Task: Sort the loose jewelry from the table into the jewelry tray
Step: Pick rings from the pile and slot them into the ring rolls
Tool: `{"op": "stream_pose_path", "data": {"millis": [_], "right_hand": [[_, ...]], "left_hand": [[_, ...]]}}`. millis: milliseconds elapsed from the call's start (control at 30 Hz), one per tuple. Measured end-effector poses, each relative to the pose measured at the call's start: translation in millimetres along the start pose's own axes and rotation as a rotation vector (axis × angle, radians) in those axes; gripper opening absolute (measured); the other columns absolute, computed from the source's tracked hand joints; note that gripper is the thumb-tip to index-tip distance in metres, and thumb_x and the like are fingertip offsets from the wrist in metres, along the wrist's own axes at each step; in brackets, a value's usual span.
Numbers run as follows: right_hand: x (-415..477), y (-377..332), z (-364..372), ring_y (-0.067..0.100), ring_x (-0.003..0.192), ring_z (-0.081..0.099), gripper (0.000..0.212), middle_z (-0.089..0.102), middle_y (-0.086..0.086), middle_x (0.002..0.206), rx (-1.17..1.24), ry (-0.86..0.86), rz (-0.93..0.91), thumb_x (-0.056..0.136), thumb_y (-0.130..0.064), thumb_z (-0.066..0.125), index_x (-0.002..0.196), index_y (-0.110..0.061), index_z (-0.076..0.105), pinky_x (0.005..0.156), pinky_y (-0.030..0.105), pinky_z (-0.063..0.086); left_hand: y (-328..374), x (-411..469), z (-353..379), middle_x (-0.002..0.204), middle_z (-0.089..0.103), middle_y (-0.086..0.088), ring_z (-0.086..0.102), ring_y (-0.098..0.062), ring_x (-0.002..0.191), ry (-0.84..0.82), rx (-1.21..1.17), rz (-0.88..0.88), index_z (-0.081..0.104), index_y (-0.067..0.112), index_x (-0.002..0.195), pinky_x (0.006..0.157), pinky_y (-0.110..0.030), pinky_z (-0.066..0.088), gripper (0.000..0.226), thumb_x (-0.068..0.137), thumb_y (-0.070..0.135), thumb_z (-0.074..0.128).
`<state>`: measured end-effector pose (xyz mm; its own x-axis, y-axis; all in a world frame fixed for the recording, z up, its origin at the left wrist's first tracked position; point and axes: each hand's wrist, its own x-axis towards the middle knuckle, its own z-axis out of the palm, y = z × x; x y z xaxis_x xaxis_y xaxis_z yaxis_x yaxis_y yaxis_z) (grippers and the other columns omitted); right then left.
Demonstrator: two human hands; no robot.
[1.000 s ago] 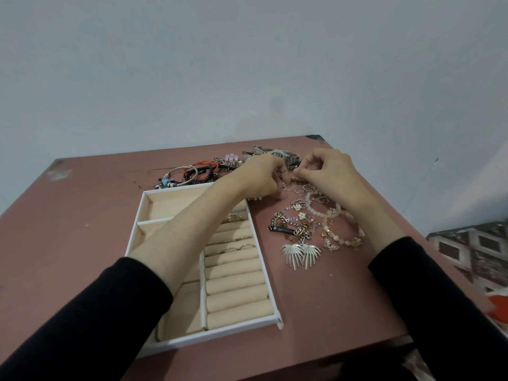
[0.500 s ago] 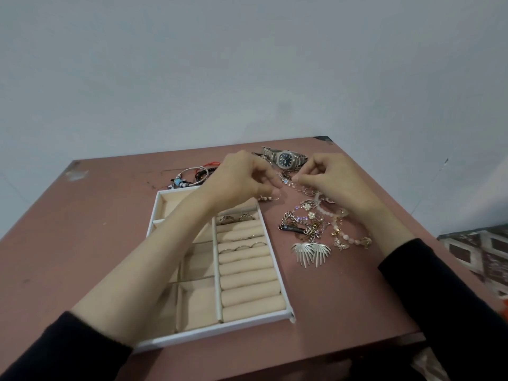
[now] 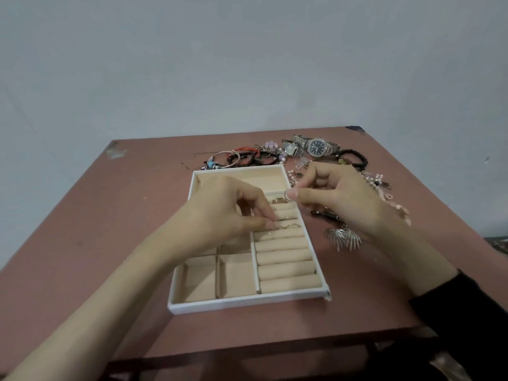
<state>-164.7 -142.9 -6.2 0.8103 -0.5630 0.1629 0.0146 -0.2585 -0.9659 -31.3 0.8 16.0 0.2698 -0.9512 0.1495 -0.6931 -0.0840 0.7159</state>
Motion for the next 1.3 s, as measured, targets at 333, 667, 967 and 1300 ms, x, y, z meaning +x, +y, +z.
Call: {"op": "stream_pose_path", "data": {"millis": [333,667,967,1300], "right_hand": [[-5.6,-3.2,6.3,0.004,0.043,0.047,0.019,0.059,0.005,0.058,0.018,-0.062,0.036,0.076,0.001,0.07,0.067,-0.006,0.055,0.042,0.014,0.035],[-8.3,-3.0,5.5,0.002,0.041,0.047,0.017,0.057,-0.003,0.051,0.055,-0.12,0.045,0.068,-0.01,0.072,0.069,-0.005,0.056,0.04,0.013,0.035],[-9.6,-2.3,6.6,0.006,0.048,0.046,0.015,0.057,-0.004,0.053,-0.063,-0.156,-0.009,0.07,-0.008,0.074,0.065,-0.006,0.06,0.045,0.016,0.037],[-10.3,0.6,2.5,0.014,0.065,0.044,0.015,0.058,0.008,0.069,-0.299,-0.271,-0.139,0.066,-0.027,0.08,0.063,-0.019,0.067,0.06,0.022,0.036]], "left_hand": [[-7.5,-10.4,-1.3,0.056,0.062,0.021,0.051,0.003,0.053,-0.085,0.051,-0.024,0.076,0.025,0.075,0.051,-0.006,0.037,0.007,0.073,0.018,0.077],[-5.9,-4.3,-5.9,0.068,0.067,0.012,0.052,0.007,0.059,-0.142,0.125,0.003,0.074,0.029,0.077,0.055,-0.006,0.038,0.008,0.074,0.023,0.076],[-8.1,4.4,-7.1,0.062,0.064,0.017,0.048,0.0,0.058,-0.195,0.096,-0.009,0.072,0.028,0.077,0.053,-0.009,0.037,0.01,0.071,0.023,0.078],[-33.3,39.3,6.3,0.069,0.062,0.007,0.048,-0.008,0.064,0.251,-0.117,-0.047,0.071,0.022,0.083,0.063,-0.024,0.038,0.005,0.082,0.023,0.067]]}}
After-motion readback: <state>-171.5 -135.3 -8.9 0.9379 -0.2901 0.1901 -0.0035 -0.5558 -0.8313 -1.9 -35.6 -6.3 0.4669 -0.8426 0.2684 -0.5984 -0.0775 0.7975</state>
